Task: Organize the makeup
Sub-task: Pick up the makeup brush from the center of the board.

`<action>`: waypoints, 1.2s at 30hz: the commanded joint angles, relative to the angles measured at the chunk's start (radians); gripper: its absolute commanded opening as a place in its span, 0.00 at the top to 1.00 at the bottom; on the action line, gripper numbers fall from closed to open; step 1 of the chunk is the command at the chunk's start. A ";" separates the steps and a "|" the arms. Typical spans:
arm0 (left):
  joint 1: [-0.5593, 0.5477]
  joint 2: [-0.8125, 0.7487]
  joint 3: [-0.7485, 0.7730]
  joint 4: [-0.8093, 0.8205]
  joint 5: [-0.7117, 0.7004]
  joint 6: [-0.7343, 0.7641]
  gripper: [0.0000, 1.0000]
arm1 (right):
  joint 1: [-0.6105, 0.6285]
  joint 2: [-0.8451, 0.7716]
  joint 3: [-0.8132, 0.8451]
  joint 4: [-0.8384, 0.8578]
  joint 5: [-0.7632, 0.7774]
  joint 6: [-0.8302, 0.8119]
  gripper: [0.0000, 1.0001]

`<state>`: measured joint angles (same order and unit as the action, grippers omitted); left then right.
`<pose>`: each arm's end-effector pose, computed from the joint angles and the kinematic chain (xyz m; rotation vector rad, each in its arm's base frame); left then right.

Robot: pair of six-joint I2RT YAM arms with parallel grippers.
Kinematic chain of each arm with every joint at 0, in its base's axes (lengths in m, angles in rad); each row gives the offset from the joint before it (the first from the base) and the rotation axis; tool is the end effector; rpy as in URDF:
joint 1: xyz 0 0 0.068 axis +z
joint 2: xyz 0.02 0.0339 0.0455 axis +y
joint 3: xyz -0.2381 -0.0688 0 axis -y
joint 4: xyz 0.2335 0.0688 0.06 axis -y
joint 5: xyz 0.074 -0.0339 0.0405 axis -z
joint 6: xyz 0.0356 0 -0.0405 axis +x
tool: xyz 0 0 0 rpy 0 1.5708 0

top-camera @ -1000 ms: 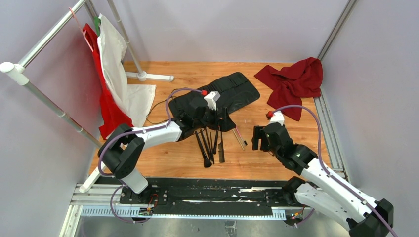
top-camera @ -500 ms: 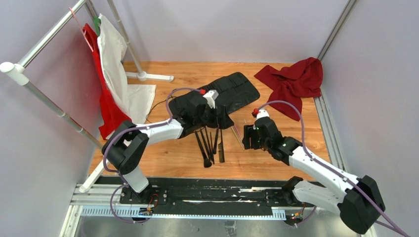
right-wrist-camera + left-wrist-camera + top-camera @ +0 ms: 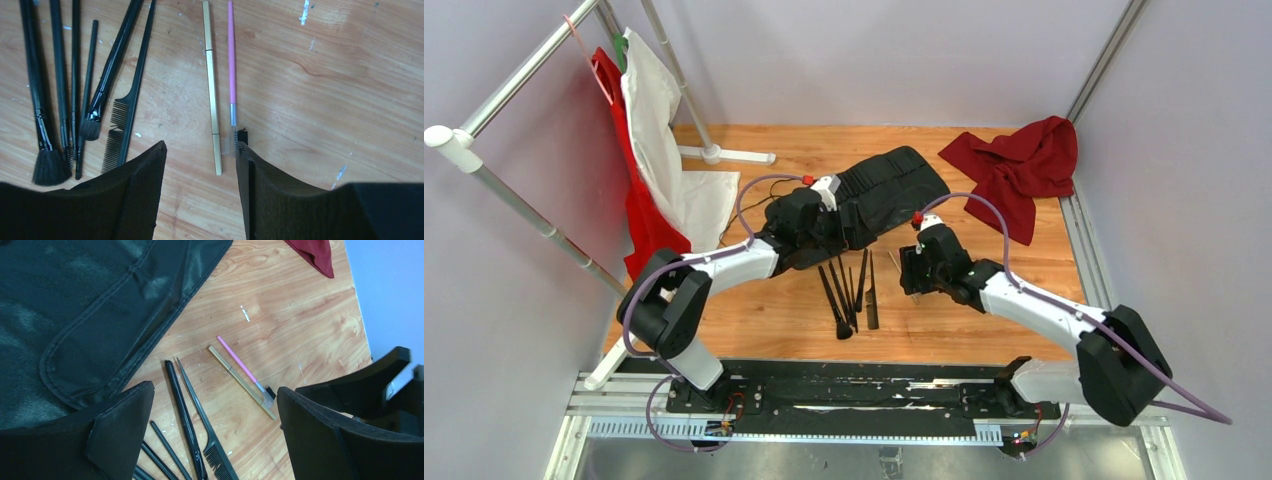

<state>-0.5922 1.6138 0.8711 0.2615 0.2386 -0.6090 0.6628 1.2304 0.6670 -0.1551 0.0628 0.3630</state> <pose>0.2766 -0.1963 0.1874 0.1401 2.1830 -0.9629 0.2003 0.1536 0.1919 -0.3152 2.3094 0.4554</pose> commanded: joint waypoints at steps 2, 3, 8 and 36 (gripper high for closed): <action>0.031 -0.061 -0.023 0.010 -0.022 0.004 0.02 | 0.011 0.101 0.049 0.054 -0.004 -0.054 0.50; 0.034 -0.065 -0.026 0.010 -0.024 0.003 0.02 | 0.009 0.119 0.054 0.061 -0.004 -0.059 0.52; 0.047 -0.090 -0.043 0.010 -0.029 0.003 0.02 | 0.003 0.176 0.089 0.075 0.002 -0.087 0.57; 0.088 -0.103 -0.070 0.022 -0.014 0.006 0.02 | -0.019 0.313 0.123 0.110 -0.044 -0.097 0.66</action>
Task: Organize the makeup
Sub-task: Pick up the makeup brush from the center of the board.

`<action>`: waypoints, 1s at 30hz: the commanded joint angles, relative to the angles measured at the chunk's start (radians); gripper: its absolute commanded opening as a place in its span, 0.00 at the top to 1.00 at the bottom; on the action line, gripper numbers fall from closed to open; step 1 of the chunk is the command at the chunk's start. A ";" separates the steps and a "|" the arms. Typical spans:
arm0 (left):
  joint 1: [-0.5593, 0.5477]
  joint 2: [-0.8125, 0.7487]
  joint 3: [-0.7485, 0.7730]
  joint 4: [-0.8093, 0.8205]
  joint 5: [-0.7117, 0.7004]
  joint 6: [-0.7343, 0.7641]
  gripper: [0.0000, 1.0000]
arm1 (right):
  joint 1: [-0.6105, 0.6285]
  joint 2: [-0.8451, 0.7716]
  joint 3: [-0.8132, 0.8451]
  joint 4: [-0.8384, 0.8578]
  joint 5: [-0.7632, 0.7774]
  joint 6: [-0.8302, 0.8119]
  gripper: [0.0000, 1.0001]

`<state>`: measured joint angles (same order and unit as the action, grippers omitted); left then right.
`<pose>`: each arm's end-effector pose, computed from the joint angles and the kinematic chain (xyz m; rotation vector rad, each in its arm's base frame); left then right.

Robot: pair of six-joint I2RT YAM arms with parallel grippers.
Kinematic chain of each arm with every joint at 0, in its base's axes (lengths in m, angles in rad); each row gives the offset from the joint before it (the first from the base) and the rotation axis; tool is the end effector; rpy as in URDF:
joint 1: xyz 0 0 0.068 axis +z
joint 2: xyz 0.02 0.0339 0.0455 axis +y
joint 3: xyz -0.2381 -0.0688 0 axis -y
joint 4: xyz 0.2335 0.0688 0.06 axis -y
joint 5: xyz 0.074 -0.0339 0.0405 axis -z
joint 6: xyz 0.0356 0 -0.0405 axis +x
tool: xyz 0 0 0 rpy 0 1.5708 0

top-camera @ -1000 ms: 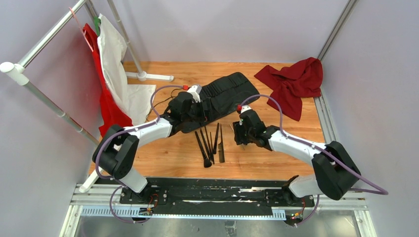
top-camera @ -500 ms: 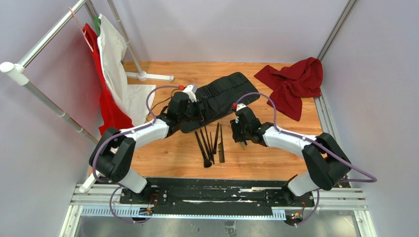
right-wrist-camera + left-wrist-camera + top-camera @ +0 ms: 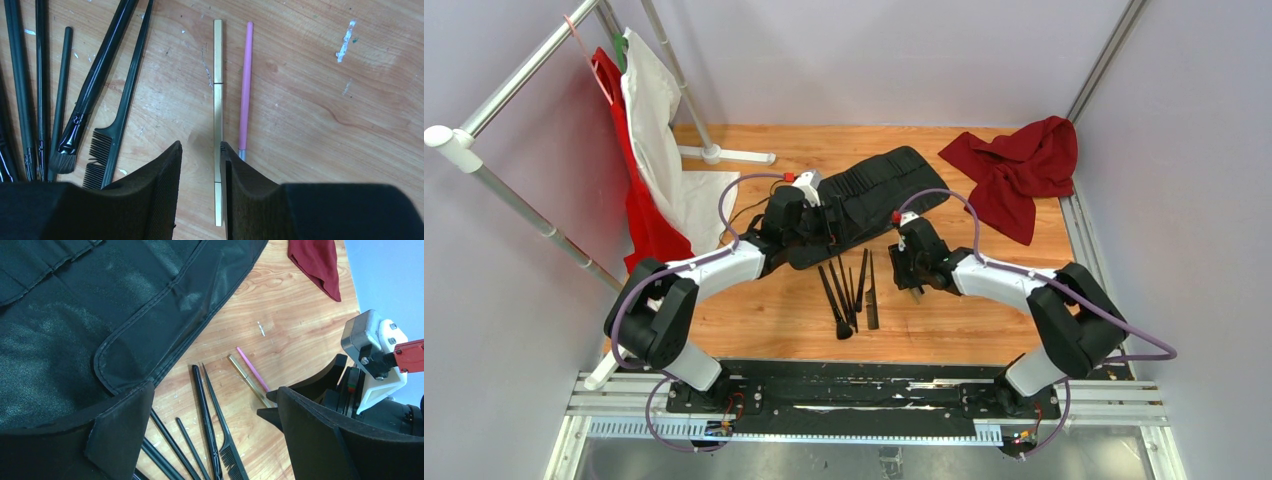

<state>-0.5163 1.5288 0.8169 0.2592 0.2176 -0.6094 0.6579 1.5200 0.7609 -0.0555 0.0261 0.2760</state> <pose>0.2778 -0.1665 0.1967 0.0464 2.1396 -0.9100 0.2330 0.1789 0.1544 -0.4478 2.3829 0.4053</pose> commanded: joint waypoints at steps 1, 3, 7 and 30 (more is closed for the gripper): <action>0.013 -0.019 -0.016 0.023 0.007 0.004 0.02 | -0.015 0.027 0.030 0.011 -0.008 -0.009 0.66; 0.016 -0.017 -0.015 0.026 0.010 0.005 0.02 | -0.017 0.033 0.030 0.012 -0.009 -0.010 0.66; 0.019 -0.015 -0.017 0.028 0.013 0.003 0.02 | -0.022 0.046 0.033 0.015 -0.012 -0.009 0.67; 0.062 -0.039 -0.048 0.034 0.010 -0.002 0.02 | -0.029 0.040 0.041 -0.011 0.015 -0.007 0.99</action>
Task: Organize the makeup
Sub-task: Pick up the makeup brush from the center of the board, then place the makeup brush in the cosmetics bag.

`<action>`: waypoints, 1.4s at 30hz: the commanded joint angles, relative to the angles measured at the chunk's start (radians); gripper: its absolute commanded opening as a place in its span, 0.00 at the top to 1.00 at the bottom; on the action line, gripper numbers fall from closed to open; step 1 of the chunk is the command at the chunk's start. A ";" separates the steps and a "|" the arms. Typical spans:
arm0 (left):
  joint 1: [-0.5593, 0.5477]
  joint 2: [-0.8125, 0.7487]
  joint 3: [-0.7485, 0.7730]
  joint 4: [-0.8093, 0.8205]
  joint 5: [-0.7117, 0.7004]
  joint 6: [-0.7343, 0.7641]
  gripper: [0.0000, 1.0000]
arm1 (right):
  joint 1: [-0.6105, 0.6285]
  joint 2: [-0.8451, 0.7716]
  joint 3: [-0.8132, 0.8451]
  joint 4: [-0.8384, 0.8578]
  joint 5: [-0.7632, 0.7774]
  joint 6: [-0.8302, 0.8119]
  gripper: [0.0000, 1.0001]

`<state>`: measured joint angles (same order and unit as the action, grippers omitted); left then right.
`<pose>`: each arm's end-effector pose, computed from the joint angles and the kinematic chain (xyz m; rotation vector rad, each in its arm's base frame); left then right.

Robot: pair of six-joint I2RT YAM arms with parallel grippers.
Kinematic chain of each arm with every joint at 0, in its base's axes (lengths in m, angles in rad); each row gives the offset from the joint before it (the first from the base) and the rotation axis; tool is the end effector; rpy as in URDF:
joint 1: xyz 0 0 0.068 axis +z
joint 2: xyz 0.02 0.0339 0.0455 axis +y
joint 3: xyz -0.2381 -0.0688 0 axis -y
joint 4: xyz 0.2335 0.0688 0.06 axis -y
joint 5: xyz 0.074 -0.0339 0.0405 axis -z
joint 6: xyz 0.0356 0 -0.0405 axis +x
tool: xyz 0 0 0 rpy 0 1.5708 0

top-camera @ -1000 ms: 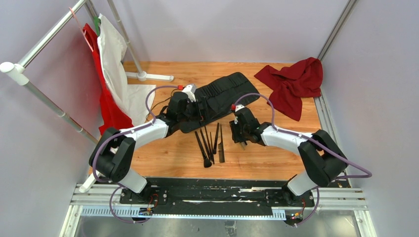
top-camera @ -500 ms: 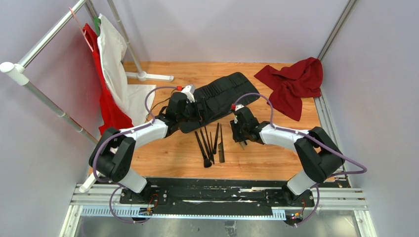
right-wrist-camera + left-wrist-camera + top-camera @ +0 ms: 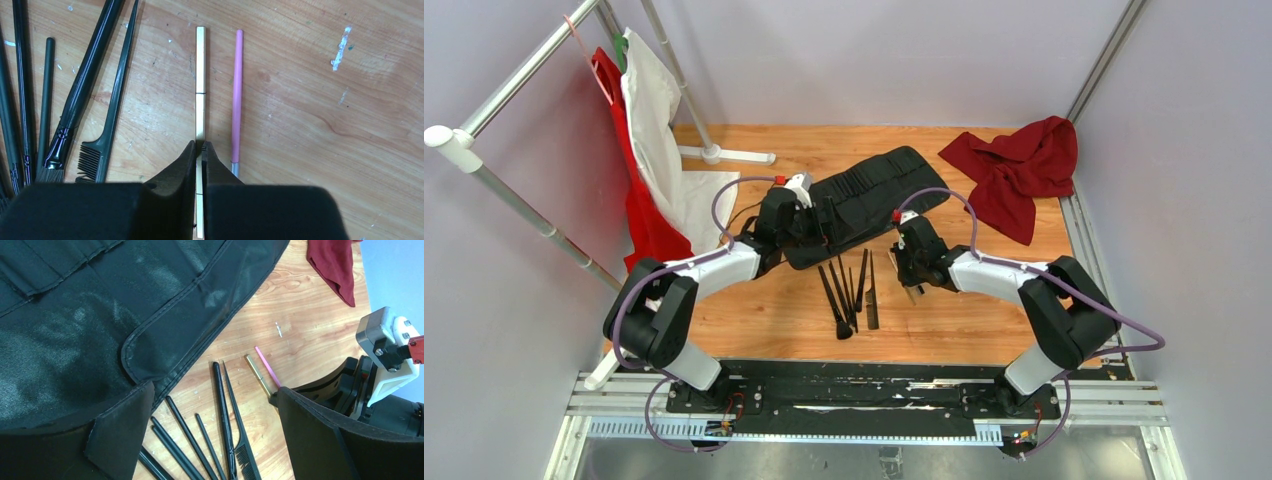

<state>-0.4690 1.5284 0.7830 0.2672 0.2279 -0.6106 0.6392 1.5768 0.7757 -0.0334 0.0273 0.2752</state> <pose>0.2806 -0.1512 0.1871 -0.0029 2.1599 -0.8849 0.2418 0.1785 0.1445 -0.4293 2.4038 0.3859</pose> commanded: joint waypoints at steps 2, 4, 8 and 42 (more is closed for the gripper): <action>0.021 -0.044 -0.022 0.030 -0.011 -0.008 0.02 | -0.010 -0.041 0.049 -0.052 0.009 -0.011 0.99; 0.025 -0.053 -0.032 0.036 -0.033 -0.019 0.02 | -0.010 -0.070 0.074 -0.076 0.004 -0.016 0.99; 0.033 -0.074 -0.053 0.047 -0.092 -0.038 0.02 | -0.011 -0.113 0.139 -0.125 -0.003 -0.029 0.99; 0.218 -0.240 -0.168 0.034 -0.261 -0.107 0.02 | 0.077 0.495 0.884 -0.247 -0.271 -0.013 1.00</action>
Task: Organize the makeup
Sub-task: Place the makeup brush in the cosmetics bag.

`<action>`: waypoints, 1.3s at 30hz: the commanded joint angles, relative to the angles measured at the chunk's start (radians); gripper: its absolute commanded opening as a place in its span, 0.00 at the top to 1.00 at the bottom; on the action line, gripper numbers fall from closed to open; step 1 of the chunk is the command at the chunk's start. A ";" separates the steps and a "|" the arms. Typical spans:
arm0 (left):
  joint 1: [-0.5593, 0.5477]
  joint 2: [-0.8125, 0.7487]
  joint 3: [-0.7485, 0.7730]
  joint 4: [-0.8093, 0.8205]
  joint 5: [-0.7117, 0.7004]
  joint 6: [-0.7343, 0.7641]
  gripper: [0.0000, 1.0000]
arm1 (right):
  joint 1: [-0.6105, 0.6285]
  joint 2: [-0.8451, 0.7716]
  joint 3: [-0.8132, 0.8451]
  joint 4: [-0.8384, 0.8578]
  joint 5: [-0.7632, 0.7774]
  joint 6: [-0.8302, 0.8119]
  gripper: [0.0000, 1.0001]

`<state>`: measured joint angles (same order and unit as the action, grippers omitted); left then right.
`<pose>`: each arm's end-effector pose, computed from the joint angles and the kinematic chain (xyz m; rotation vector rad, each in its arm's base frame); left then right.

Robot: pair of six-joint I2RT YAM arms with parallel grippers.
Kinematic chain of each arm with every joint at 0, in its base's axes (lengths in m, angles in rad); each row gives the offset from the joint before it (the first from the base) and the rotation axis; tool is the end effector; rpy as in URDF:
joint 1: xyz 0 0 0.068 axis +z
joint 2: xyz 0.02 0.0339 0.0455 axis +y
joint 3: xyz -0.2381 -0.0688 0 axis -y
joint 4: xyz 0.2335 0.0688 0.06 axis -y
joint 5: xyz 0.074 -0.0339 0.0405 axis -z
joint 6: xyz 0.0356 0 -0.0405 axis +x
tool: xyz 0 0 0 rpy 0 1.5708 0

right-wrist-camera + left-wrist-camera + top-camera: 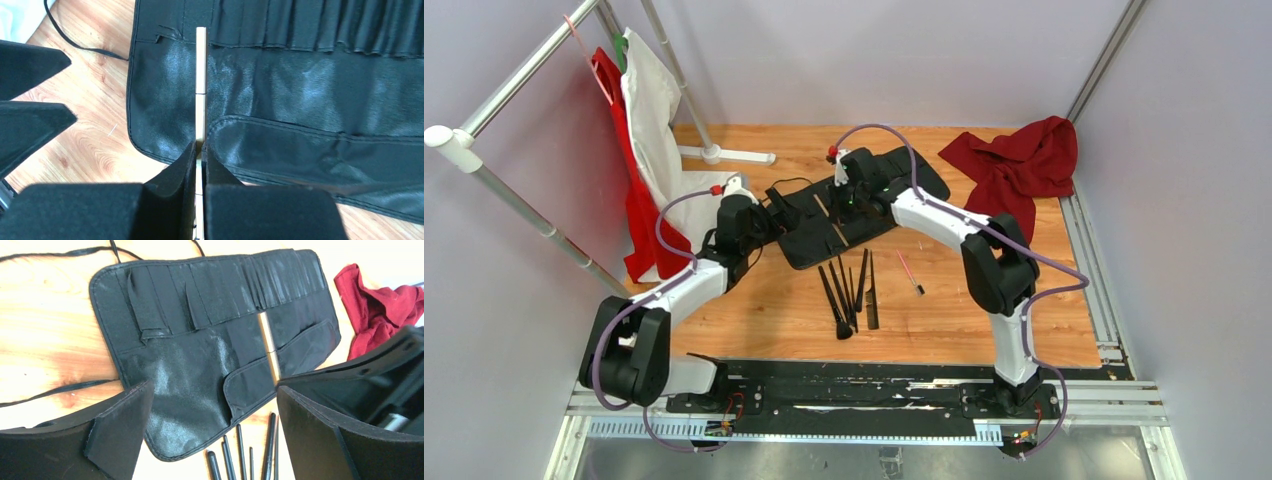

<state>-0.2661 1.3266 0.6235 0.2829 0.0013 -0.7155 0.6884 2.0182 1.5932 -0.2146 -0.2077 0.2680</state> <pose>0.2696 -0.0735 0.1946 -0.4553 1.9961 -0.6269 0.3412 0.2902 0.2216 -0.5971 2.2222 0.7439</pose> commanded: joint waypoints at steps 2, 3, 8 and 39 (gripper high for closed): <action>0.020 -0.045 -0.011 0.014 -0.032 -0.001 0.02 | 0.037 0.077 0.093 -0.075 -0.038 -0.007 0.99; 0.022 -0.046 -0.012 0.013 -0.031 0.000 0.02 | 0.040 0.087 0.101 -0.078 -0.041 -0.006 0.99; 0.025 -0.043 -0.012 0.015 -0.019 0.001 0.02 | 0.050 0.132 0.133 -0.090 -0.048 -0.002 0.99; 0.046 -0.024 -0.013 0.031 0.013 0.005 0.02 | 0.042 0.262 0.214 -0.149 -0.024 0.020 0.99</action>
<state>-0.2329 1.2976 0.6212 0.2829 0.0074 -0.7147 0.7288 2.2597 1.7752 -0.3351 -0.2420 0.2729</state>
